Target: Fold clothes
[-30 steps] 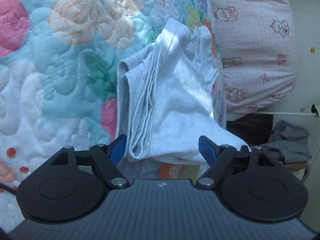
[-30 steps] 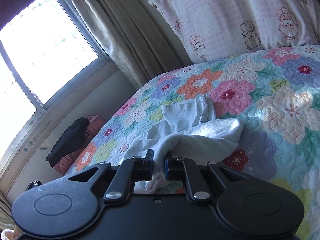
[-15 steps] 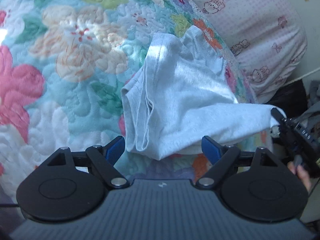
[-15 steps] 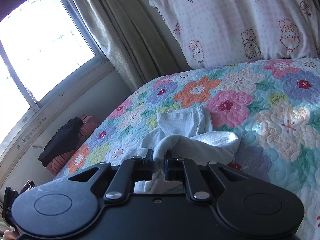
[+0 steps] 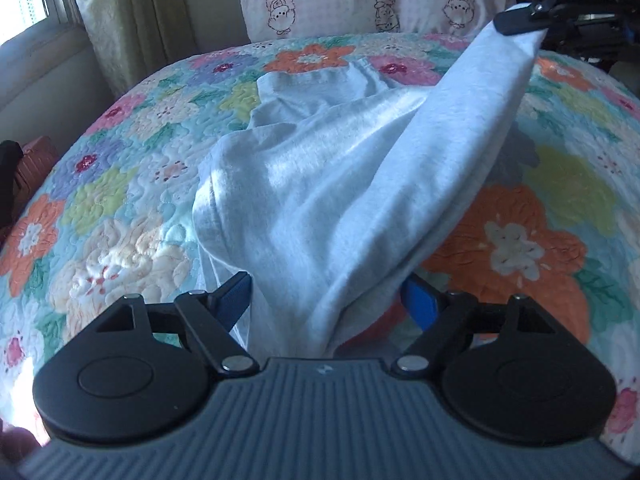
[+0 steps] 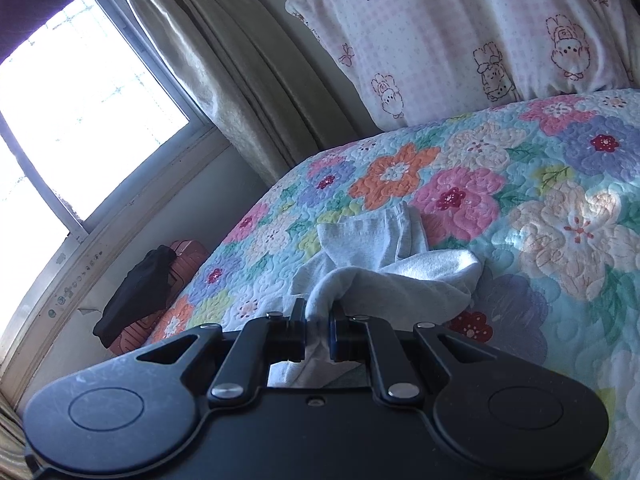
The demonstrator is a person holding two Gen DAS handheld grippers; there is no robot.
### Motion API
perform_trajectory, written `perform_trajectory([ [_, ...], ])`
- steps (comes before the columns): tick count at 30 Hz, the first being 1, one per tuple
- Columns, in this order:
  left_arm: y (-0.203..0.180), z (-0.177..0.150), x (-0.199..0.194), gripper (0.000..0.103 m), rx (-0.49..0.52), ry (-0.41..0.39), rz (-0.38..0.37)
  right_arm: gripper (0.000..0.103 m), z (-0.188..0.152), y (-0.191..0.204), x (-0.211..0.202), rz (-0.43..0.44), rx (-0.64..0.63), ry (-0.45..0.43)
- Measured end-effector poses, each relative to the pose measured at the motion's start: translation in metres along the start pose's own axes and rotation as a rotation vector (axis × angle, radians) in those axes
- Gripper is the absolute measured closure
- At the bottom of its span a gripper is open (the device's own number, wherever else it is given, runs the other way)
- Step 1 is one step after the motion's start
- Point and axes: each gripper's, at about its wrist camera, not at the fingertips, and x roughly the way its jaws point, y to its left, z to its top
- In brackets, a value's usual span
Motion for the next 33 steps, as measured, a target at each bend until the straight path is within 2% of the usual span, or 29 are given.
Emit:
perform_trajectory([
  [2,0.000,0.000,0.014,0.070,0.025,0.022,-0.036,0.090,-0.013,-0.008,-0.009,0.016,0.048,-0.023],
  [4,-0.002,0.000,0.015,0.080,0.047,0.011,-0.022,0.090,-0.031,-0.018,-0.015,0.037,0.098,-0.037],
  [6,-0.005,-0.001,0.012,0.082,0.069,-0.013,0.012,0.090,-0.051,-0.026,-0.019,0.025,0.105,-0.070],
  [7,-0.007,-0.001,0.010,0.082,0.082,-0.026,0.033,0.089,-0.057,-0.029,-0.020,0.015,0.107,-0.077],
  [9,-0.012,-0.002,0.008,0.074,0.118,-0.049,0.088,0.089,-0.066,-0.035,-0.022,0.004,0.124,-0.081],
  [10,-0.016,-0.004,0.006,0.063,0.149,-0.055,0.128,0.089,-0.069,-0.038,-0.023,0.003,0.137,-0.080],
  [11,-0.023,-0.006,0.004,0.046,0.192,-0.065,0.183,0.089,-0.072,-0.041,-0.024,0.001,0.150,-0.079],
  [13,-0.034,-0.011,-0.004,0.035,0.269,-0.102,0.271,0.089,-0.077,-0.047,-0.026,-0.002,0.173,-0.075],
  [16,-0.049,-0.019,-0.016,0.033,0.373,-0.184,0.367,0.089,-0.072,-0.043,-0.028,-0.008,0.134,-0.074],
  [18,-0.056,-0.023,-0.018,0.027,0.432,-0.223,0.407,0.089,-0.068,-0.037,-0.030,-0.001,0.106,-0.079],
  [21,-0.051,-0.016,-0.010,0.028,0.401,-0.171,0.325,0.089,-0.060,-0.028,-0.029,-0.011,0.049,-0.074],
  [22,-0.047,-0.014,-0.007,0.038,0.377,-0.148,0.292,0.089,-0.057,-0.025,-0.029,-0.015,0.031,-0.073],
  [23,-0.041,-0.011,-0.003,0.057,0.329,-0.121,0.252,0.089,-0.055,-0.023,-0.029,-0.019,0.023,-0.074],
  [24,-0.031,-0.008,-0.001,0.067,0.263,-0.088,0.203,0.089,-0.054,-0.024,-0.031,-0.018,0.032,-0.076],
  [25,-0.022,-0.004,0.002,0.084,0.196,-0.056,0.154,0.089,-0.053,-0.025,-0.032,-0.016,0.042,-0.078],
  [27,-0.013,-0.002,0.001,0.085,0.132,-0.038,0.115,0.089,-0.053,-0.027,-0.033,-0.007,0.070,-0.081],
  [29,-0.012,-0.005,-0.001,0.083,0.146,-0.039,0.136,0.089,-0.056,-0.030,-0.033,-0.001,0.091,-0.077],
  [33,-0.012,-0.010,0.000,0.085,0.142,-0.025,0.111,0.086,-0.065,-0.038,-0.031,-0.007,0.117,-0.038],
])
